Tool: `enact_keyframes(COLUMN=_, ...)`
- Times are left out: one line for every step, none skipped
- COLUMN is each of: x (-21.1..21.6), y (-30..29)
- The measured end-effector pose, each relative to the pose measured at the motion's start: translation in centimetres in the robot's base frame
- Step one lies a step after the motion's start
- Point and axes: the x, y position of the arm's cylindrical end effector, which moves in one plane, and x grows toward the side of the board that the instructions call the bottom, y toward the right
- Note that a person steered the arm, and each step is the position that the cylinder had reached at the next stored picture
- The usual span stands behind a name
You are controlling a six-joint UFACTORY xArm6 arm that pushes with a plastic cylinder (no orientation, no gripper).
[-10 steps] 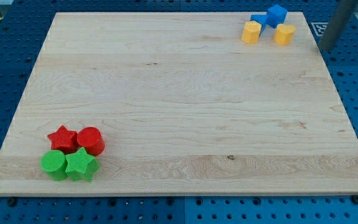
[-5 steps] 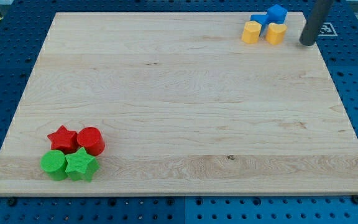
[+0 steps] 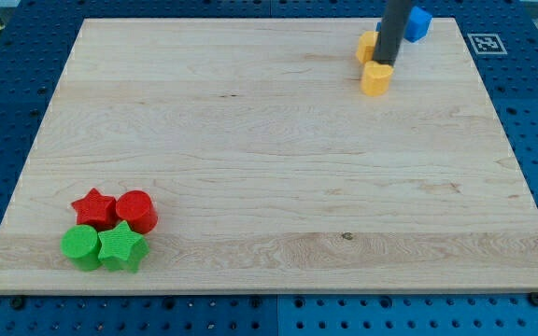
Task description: Slide the yellow heart towards center
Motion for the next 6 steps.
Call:
enact_keyframes(x=0.0, y=0.6)
enact_keyframes(x=0.2, y=1.4)
enact_keyframes(x=2.4, y=1.3)
enact_keyframes(x=7.1, y=0.1)
enact_keyframes(x=10.2, y=-3.1)
enact_keyframes(x=10.3, y=-3.6)
